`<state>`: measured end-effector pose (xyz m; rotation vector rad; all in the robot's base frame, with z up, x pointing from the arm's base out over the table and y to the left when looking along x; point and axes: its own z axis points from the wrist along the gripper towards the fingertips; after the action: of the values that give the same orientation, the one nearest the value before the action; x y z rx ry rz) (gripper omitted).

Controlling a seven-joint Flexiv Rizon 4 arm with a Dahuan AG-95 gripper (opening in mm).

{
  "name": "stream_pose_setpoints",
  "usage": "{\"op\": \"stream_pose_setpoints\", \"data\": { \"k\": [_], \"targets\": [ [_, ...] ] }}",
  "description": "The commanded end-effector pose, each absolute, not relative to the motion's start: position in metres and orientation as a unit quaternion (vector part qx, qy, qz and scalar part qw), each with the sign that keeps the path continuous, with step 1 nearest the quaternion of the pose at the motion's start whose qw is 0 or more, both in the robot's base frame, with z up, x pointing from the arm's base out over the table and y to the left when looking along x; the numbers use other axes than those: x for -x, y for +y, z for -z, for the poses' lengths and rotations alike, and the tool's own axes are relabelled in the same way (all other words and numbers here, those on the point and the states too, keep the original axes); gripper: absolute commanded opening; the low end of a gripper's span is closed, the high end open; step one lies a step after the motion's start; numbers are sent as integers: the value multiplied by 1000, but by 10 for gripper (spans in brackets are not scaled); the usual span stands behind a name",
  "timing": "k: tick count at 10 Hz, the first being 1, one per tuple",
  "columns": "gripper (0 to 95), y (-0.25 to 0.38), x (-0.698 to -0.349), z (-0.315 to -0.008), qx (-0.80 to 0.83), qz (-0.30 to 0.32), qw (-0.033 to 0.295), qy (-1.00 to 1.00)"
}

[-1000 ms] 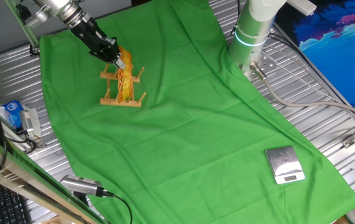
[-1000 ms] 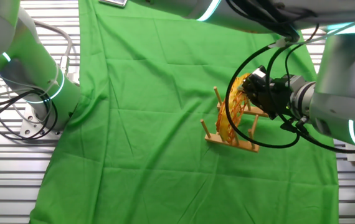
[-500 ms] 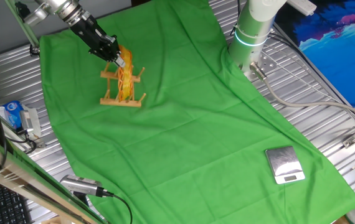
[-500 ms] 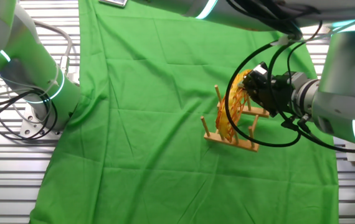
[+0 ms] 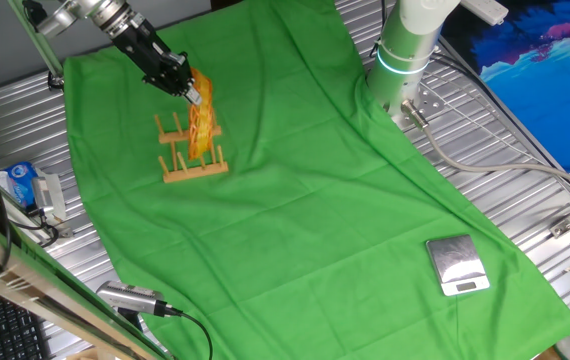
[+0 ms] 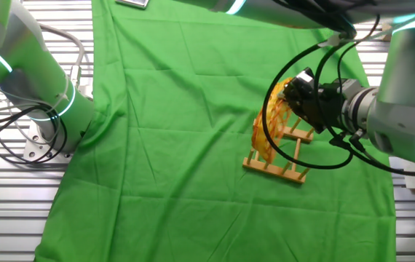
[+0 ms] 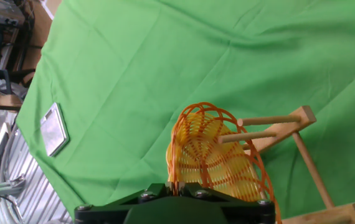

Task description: Take the dish off the dish rack

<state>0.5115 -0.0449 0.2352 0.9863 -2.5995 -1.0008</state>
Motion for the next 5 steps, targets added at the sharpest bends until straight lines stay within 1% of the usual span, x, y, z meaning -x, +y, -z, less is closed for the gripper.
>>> {"op": "stream_pose_setpoints", "data": {
  "k": [1,5],
  "targets": [
    [0,-44,-509,-237,-331,337,93,-877],
    [0,-37,-507,-239,-324,331,95,-881]
  ]
}}
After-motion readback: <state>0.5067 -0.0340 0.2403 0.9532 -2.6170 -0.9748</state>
